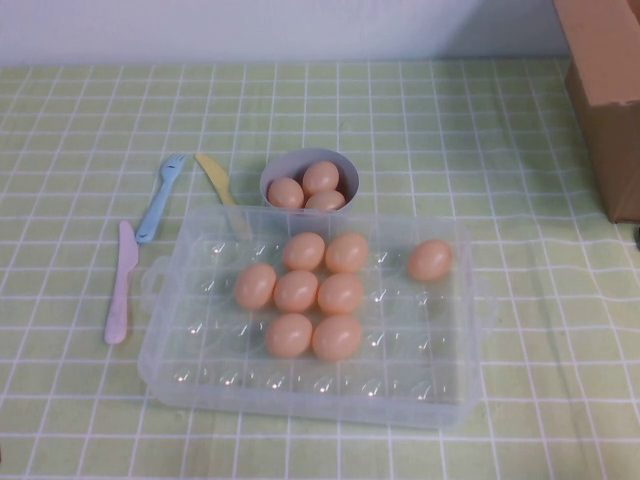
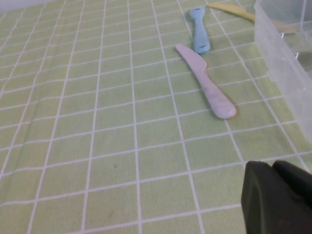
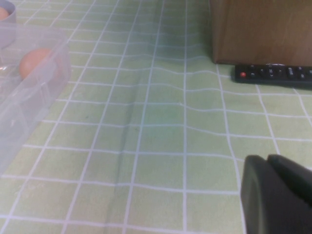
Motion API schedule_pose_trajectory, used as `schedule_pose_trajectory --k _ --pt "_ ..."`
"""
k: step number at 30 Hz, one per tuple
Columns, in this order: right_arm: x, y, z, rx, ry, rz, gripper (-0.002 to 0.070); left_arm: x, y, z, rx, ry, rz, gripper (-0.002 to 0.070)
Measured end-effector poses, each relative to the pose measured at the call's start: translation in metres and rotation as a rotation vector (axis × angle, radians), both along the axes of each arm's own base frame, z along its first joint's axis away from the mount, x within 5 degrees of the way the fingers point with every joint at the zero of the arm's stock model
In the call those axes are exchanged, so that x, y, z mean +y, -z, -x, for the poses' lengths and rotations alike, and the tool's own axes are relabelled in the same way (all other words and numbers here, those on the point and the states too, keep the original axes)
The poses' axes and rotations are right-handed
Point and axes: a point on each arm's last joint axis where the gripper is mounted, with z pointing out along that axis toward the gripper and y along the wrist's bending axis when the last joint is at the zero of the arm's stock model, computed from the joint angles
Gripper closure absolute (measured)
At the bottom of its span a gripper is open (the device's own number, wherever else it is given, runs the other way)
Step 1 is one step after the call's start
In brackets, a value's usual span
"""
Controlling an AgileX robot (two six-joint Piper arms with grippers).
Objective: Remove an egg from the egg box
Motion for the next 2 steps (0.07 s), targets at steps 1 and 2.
schedule_pose_trajectory --k 1,2 --pt "0.0 0.0 0.0 0.0 0.0 0.0 0.0694 0.0 0.0 0.0 0.0 0.0 0.0 0.0678" --pt "0.0 0.0 0.0 0.0 0.0 0.0 0.0694 0.0 0.0 0.0 0.0 0.0 0.0 0.0678"
